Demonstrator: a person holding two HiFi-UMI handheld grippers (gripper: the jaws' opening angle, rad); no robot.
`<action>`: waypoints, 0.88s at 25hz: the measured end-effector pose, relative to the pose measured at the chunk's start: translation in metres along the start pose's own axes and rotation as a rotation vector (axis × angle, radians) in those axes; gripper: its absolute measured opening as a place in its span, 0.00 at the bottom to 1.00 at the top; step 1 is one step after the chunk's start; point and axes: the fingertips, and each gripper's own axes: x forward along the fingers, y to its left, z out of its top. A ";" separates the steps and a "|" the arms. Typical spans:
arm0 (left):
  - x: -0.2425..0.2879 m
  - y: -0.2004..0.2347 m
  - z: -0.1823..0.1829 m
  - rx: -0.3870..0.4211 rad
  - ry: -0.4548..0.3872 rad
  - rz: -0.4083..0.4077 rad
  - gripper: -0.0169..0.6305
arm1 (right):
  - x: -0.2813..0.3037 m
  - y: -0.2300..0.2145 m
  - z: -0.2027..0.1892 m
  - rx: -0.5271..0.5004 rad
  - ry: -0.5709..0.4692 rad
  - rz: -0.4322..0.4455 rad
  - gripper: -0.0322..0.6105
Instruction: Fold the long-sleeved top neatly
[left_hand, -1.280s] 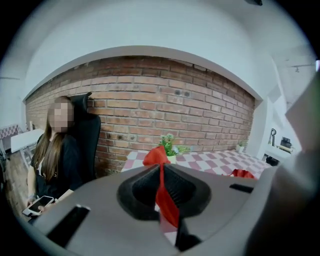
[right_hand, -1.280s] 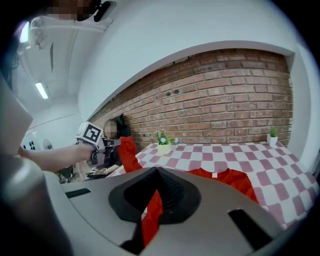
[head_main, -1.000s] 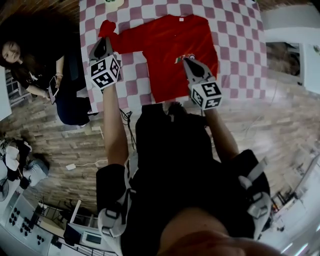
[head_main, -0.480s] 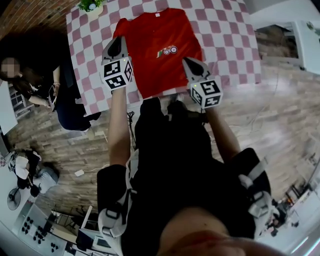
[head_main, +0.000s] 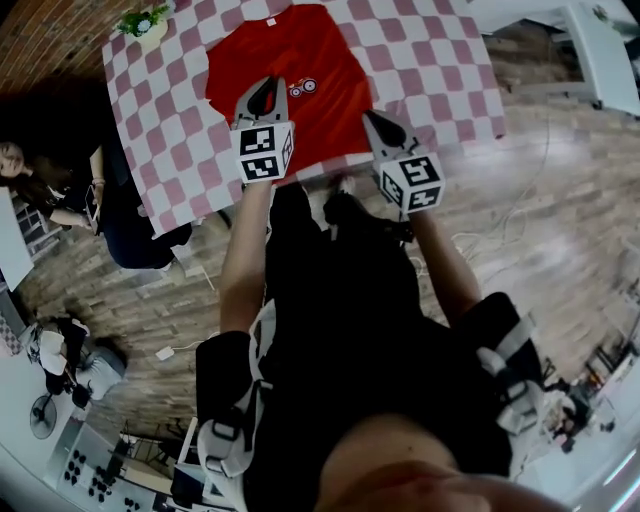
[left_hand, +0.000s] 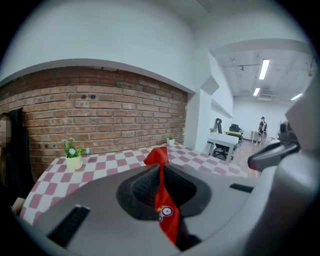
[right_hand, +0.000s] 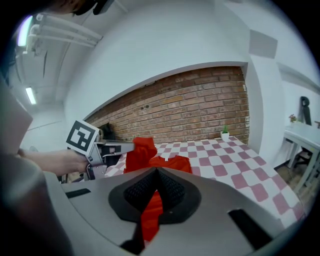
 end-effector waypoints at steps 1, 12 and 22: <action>0.005 -0.012 -0.009 0.003 0.014 -0.013 0.06 | -0.004 -0.005 -0.004 0.006 0.004 -0.005 0.06; 0.053 -0.101 -0.125 0.049 0.190 -0.101 0.06 | -0.033 -0.048 -0.033 0.034 0.025 -0.054 0.06; 0.057 -0.131 -0.167 0.042 0.258 -0.160 0.08 | -0.042 -0.054 -0.041 0.042 0.023 -0.056 0.06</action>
